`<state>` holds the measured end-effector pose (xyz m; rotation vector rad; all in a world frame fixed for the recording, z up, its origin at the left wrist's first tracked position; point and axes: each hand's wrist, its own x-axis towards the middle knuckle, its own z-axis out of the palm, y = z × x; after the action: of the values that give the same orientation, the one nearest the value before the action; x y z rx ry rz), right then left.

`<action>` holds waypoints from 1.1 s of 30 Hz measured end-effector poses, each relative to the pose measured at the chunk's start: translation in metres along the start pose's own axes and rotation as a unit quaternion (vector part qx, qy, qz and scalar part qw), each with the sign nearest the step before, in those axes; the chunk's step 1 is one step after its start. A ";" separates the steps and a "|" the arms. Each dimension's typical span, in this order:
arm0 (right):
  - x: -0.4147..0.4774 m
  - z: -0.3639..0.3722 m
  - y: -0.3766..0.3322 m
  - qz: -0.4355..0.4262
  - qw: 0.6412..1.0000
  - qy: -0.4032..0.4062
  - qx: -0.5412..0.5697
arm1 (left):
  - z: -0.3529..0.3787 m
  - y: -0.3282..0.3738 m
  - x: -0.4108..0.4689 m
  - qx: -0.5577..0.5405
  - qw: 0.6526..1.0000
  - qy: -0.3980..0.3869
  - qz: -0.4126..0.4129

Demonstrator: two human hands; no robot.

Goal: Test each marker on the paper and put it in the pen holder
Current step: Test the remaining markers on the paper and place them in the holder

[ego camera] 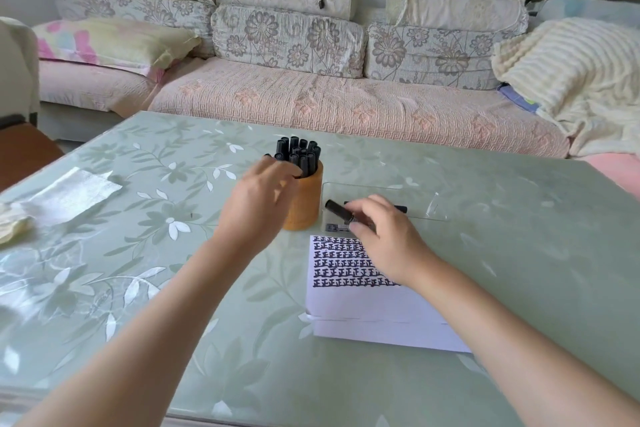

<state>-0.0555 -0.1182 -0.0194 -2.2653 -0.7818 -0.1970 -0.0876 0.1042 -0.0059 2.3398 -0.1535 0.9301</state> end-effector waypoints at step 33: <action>0.115 0.008 -0.028 -0.053 0.992 0.079 -0.078 | 0.009 -0.025 0.031 -0.037 0.989 0.049 -0.136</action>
<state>0.0193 -0.0420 0.0319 -2.3215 -0.8272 -0.4980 -0.0513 0.1222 -0.0030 2.1746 0.1649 0.8833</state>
